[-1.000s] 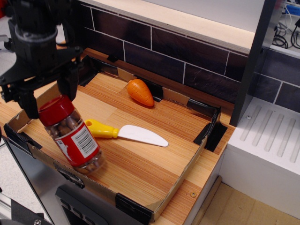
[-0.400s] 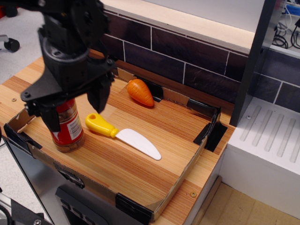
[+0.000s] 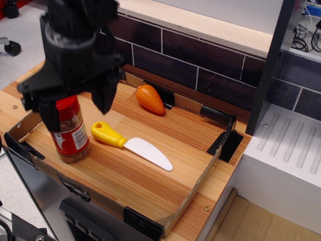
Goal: Upright basil bottle
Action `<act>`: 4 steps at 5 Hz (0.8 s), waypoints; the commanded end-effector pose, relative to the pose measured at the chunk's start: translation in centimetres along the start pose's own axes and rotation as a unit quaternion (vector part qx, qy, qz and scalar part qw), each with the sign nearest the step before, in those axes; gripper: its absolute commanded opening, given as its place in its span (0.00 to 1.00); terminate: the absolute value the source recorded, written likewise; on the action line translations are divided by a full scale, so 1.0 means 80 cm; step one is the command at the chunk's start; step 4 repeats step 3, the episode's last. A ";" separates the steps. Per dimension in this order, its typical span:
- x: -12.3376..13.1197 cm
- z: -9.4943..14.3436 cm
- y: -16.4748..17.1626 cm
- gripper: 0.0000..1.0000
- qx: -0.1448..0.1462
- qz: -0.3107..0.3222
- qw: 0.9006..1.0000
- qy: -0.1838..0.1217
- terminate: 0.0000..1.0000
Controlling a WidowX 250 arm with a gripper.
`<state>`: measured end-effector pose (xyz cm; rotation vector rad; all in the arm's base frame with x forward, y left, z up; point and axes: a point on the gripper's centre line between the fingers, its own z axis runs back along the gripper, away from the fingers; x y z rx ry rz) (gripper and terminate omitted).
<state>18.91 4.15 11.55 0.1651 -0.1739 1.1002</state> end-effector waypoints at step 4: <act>0.015 0.071 -0.031 1.00 -0.044 -0.001 0.998 0.033 1.00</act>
